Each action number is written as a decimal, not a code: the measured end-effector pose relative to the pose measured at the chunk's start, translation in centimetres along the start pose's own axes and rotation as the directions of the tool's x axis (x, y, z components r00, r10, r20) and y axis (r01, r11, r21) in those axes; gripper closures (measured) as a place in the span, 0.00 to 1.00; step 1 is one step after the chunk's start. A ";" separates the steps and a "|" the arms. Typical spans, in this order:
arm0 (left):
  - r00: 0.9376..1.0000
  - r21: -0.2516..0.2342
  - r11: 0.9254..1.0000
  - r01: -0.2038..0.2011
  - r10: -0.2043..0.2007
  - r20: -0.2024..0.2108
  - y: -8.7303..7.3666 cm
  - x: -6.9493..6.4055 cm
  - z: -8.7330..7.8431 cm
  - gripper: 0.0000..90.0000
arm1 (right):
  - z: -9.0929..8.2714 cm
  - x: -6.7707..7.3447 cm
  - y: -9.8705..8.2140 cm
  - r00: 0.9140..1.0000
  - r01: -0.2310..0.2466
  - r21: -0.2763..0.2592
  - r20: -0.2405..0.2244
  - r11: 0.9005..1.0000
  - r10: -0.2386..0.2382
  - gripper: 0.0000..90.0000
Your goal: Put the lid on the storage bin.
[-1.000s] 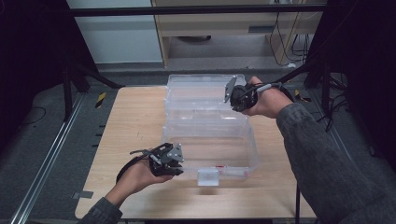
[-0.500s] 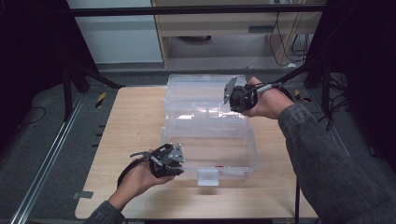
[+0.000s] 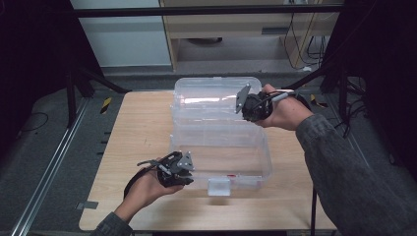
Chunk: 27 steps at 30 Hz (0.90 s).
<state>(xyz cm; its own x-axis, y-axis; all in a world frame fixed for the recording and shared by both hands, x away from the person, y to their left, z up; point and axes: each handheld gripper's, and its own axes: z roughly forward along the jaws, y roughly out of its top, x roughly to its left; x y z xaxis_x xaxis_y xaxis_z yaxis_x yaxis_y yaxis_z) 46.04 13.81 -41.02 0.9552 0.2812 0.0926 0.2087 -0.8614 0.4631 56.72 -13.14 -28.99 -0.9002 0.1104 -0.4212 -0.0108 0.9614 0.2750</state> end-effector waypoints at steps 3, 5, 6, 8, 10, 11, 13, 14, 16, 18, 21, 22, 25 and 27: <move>1.000 -0.002 1.000 0.002 -0.002 0.001 0.0 0.0 0.0 0.87 | -0.2 0.3 -0.1 1.000 -0.001 -0.007 0.004 1.000 0.001 0.96; 1.000 -0.002 1.000 0.004 -0.004 0.000 -0.1 0.0 0.0 0.87 | -0.3 0.5 -0.1 1.000 -0.006 -0.011 0.006 1.000 0.006 0.96; 1.000 -0.003 1.000 0.008 -0.008 0.000 0.0 0.0 0.0 0.87 | -0.4 0.6 -0.2 1.000 -0.002 -0.012 0.005 1.000 0.002 0.96; 1.000 -0.004 1.000 0.009 -0.009 -0.002 -0.1 0.0 0.0 0.87 | -0.5 0.8 -0.2 1.000 -0.003 -0.014 0.005 1.000 0.004 0.96; 1.000 -0.006 1.000 0.011 -0.011 -0.003 -0.1 -0.1 0.0 0.86 | -0.6 0.9 -0.2 1.000 -0.006 -0.019 0.005 1.000 0.006 0.96; 1.000 -0.007 1.000 0.012 -0.012 -0.003 -0.1 -0.1 0.0 0.86 | -0.6 0.9 -0.2 1.000 -0.005 -0.023 0.008 1.000 0.005 0.96; 1.000 -0.008 1.000 0.010 -0.010 -0.009 -0.1 -0.1 0.0 0.86 | -0.5 0.8 -0.3 1.000 -0.007 -0.017 0.007 1.000 0.007 0.95; 1.000 -0.009 1.000 0.012 -0.012 -0.011 -0.1 -0.2 0.1 0.86 | -0.4 0.7 -0.3 1.000 -0.009 -0.018 0.006 1.000 0.009 0.95; 1.000 -0.009 1.000 0.020 -0.021 -0.011 0.0 -0.1 0.1 0.86 | -0.3 0.4 -0.3 1.000 -0.018 -0.014 0.002 1.000 0.018 0.95; 1.000 -0.009 1.000 0.025 -0.025 -0.017 0.2 0.0 0.2 0.86 | -0.1 0.1 -0.2 1.000 -0.023 -0.008 0.003 1.000 0.023 0.95; 0.999 -0.010 0.999 0.030 -0.031 -0.026 0.4 0.1 0.4 0.86 | 0.1 -0.3 -0.1 1.000 -0.022 0.001 0.010 1.000 0.022 0.95; 0.999 -0.010 0.999 0.031 -0.032 -0.026 0.4 0.2 0.4 0.86 | 0.1 -0.4 -0.1 1.000 -0.024 0.002 0.013 1.000 0.024 0.95; 0.999 -0.012 0.999 0.032 -0.033 -0.026 0.4 0.2 0.4 0.86 | 0.1 -0.3 -0.1 1.000 -0.022 -0.002 0.018 1.000 0.022 0.95; 0.999 -0.011 0.999 0.035 -0.035 -0.025 0.4 0.2 0.4 0.86 | 0.0 -0.1 -0.1 1.000 -0.017 -0.017 0.017 1.000 0.017 0.96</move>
<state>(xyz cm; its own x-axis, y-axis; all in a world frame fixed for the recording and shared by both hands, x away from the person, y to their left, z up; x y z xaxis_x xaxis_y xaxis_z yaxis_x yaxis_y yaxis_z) 46.43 13.32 -41.17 0.9418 0.3216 0.0980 0.2395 -0.8463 0.4759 56.83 -13.28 -28.92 -0.8927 0.1308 -0.4313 -0.0031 0.9551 0.2962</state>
